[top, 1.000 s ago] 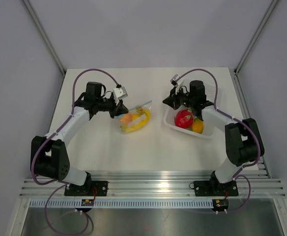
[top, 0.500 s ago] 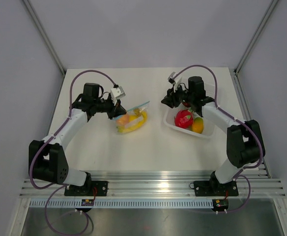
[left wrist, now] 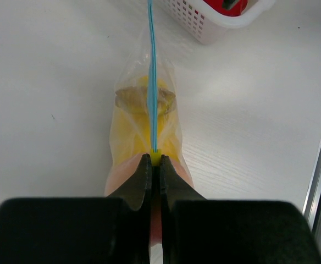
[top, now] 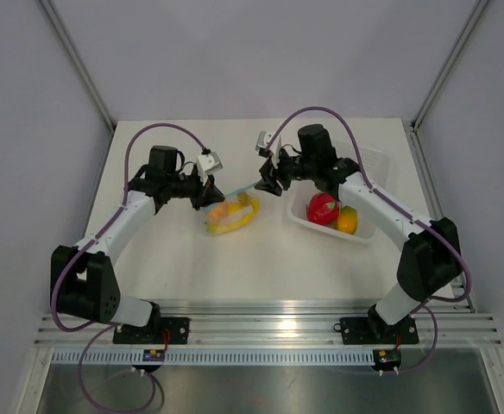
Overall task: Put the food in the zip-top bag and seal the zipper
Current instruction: Zip the zipper food storage bag at the center of the board.
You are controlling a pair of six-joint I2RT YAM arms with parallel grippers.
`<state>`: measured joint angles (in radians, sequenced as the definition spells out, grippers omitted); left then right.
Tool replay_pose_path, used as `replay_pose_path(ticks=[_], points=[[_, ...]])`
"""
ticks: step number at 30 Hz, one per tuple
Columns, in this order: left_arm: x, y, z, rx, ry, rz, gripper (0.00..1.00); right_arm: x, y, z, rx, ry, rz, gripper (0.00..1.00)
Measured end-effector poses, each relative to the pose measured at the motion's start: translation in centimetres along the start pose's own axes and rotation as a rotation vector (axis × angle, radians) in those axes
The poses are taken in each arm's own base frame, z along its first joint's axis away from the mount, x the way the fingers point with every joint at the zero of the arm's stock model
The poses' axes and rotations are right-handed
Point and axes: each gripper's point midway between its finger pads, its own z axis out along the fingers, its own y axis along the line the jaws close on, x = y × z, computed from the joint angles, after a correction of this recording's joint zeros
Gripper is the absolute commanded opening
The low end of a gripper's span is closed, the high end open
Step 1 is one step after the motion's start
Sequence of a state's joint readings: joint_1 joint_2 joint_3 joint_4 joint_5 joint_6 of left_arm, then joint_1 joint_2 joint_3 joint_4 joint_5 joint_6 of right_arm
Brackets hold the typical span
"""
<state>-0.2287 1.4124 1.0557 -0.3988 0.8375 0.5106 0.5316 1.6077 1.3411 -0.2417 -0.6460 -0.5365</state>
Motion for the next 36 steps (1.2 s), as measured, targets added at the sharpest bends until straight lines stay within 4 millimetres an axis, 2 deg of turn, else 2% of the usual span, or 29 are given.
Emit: replay_pose_path(ticks=[5,12,16,21,24,25,28,29,32,33,34,36], points=[[-0.1,0.0,0.0,0.000,-0.003,-0.008,0.00,-1.1,1.6,2.3,-0.066,0.003,-0.056,0.59],[-0.1,-0.1,0.1,0.004,-0.005,-0.010,0.00,0.9,3.5,5.6,-0.154,0.065,-0.060,0.60],[-0.2,-0.2,0.1,0.007,-0.006,-0.011,0.00,1.6,3.8,6.6,-0.172,0.082,-0.058,0.61],[-0.2,-0.2,0.1,0.010,-0.009,-0.011,0.00,1.4,3.8,7.3,-0.180,0.079,-0.064,0.60],[-0.3,-0.2,0.1,0.010,-0.012,-0.013,0.00,1.5,3.7,7.7,-0.182,0.075,-0.065,0.53],[-0.3,-0.2,0.1,0.010,-0.013,-0.013,0.00,1.7,3.8,7.9,-0.184,0.079,-0.061,0.45],[-0.3,-0.2,0.1,0.010,-0.013,-0.014,0.00,2.0,3.8,8.2,-0.185,0.083,-0.052,0.32],[-0.3,-0.2,0.1,0.011,-0.013,-0.014,0.00,2.2,3.8,8.3,-0.186,0.083,-0.051,0.21],[-0.4,-0.3,0.1,0.014,-0.015,-0.016,0.00,2.4,3.9,8.3,-0.187,0.084,-0.045,0.00],[-0.4,-0.3,0.1,0.014,-0.015,-0.017,0.00,2.4,3.9,8.3,-0.186,0.085,-0.042,0.00],[-0.4,-0.4,0.1,0.015,-0.014,-0.020,0.02,2.5,3.9,8.4,-0.185,0.084,-0.038,0.00],[-0.4,-0.4,0.1,0.014,-0.014,-0.024,0.21,2.5,3.9,8.5,-0.182,0.079,-0.037,0.00]])
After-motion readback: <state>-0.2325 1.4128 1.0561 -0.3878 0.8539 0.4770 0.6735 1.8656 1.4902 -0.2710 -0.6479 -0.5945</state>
